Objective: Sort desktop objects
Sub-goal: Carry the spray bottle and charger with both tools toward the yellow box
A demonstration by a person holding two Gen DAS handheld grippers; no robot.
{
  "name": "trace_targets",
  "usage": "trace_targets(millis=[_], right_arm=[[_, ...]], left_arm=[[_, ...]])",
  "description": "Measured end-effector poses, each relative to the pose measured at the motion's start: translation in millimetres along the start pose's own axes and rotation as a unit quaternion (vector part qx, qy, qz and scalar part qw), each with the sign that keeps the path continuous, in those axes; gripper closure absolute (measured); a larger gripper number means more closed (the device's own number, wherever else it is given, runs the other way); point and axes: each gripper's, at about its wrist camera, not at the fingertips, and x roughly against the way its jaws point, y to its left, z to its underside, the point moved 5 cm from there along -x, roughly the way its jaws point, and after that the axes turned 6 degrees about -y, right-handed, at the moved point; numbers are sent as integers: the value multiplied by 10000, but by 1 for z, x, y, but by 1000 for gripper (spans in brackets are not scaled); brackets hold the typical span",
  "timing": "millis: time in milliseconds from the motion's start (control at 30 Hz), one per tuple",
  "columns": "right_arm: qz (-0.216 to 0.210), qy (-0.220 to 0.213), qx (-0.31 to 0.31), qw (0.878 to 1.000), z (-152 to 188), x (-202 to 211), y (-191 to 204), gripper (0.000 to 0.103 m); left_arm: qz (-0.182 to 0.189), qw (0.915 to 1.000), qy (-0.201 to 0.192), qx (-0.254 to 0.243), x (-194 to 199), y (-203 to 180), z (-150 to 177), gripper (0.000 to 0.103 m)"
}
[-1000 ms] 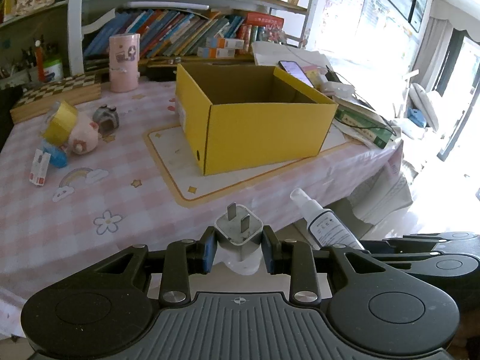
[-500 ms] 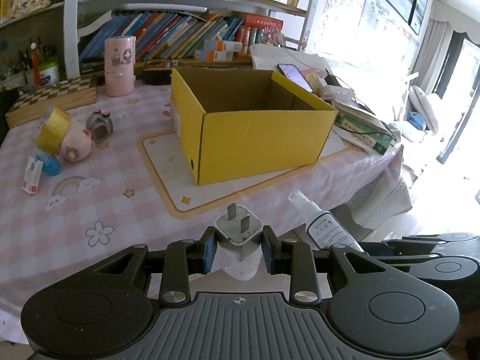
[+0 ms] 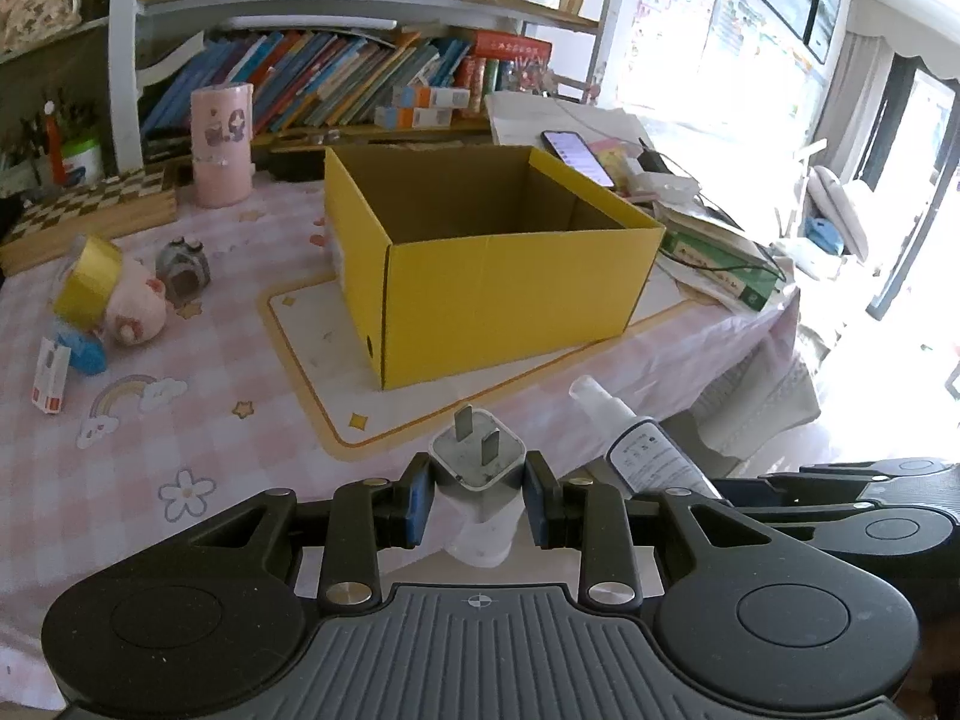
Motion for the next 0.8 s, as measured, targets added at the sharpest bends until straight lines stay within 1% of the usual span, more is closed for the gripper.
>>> trace_targets(millis=[433,600,800], right_arm=[[98,-173,-23,9998,-18,-1,-9,73],[166,-361,6,9992,-37,2,-19,73],[129,-742,201,9970,-72,6,-29,73]], left_arm=[[136,9997,-194,-115,-10,-8,-20,73],[200,9990,-382,-153,-17,-14,-38,73],[222,9971,-710,-180,-25,-24,-69,73]])
